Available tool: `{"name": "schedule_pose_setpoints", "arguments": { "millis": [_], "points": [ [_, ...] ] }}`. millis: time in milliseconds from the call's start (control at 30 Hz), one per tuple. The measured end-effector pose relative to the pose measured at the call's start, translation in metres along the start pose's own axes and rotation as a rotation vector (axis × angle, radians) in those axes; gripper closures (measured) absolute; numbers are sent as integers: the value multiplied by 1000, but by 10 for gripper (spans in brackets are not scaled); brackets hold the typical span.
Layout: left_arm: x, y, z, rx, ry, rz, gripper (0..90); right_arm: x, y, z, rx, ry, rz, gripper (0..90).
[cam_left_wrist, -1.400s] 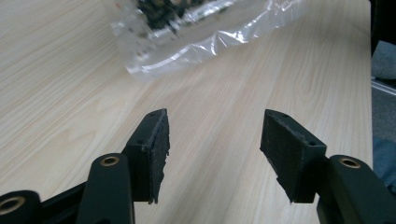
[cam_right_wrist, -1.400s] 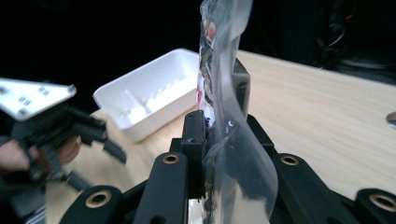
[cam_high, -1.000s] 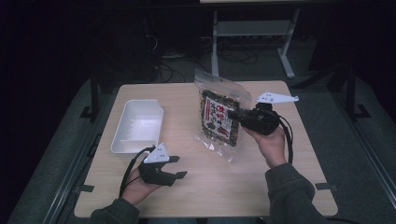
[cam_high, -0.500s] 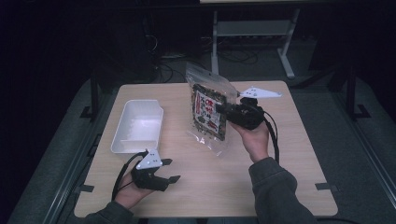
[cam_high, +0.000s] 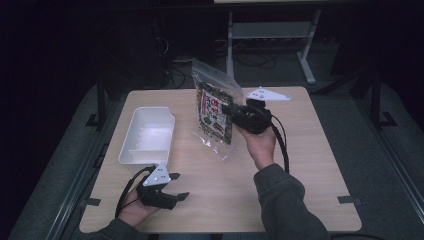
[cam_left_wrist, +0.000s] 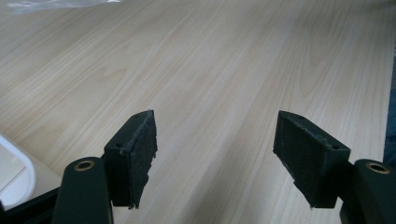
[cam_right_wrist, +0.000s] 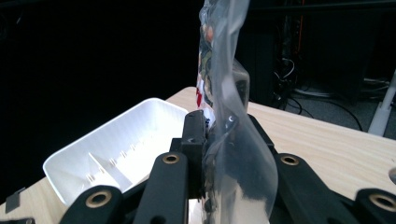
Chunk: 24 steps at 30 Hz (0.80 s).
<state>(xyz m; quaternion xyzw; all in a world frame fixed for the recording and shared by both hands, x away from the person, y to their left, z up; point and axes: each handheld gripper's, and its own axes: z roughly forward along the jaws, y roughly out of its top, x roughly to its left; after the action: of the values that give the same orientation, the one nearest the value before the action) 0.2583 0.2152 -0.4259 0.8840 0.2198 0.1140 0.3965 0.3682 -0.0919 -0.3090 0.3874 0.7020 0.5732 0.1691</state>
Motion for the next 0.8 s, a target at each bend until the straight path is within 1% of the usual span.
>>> {"name": "schedule_pose_setpoints", "arguments": {
  "millis": [67,100,167,300,333,367,433,500,567,600,667,700,733,800],
  "points": [
    [0,-1,-1,3,0,6,291,5,3,5,-2,0,-3,747],
    [0,-2,-2,2,-1,3,288,9,6,10,-7,0,-4,747],
    [0,-4,-3,4,-2,3,287,13,9,16,-11,1,-7,747],
    [0,-7,-4,13,-6,3,285,20,12,23,-26,2,-4,747],
    [0,-9,-4,13,-7,1,284,25,14,28,-35,6,4,747],
    [0,-9,-5,12,-7,2,284,27,14,31,-39,9,8,747],
    [0,-9,-6,15,-7,5,283,29,15,33,-40,11,6,747],
    [-1,-10,-6,14,-6,8,282,36,17,42,-42,20,3,747],
    [-1,-12,-8,20,-3,11,281,39,18,45,-44,25,-1,747],
    [-1,-12,-8,21,-4,12,280,44,20,50,-44,31,-3,747],
    [-1,-14,-9,21,-3,10,280,46,21,53,-43,33,-3,747],
    [0,-16,-11,22,-1,7,280,50,23,57,-48,36,-1,747],
    [0,-16,-11,22,-1,7,279,50,23,57,-48,36,-1,747],
    [0,-18,-13,17,-1,4,279,57,25,64,-52,41,-4,747]
  ]
}}
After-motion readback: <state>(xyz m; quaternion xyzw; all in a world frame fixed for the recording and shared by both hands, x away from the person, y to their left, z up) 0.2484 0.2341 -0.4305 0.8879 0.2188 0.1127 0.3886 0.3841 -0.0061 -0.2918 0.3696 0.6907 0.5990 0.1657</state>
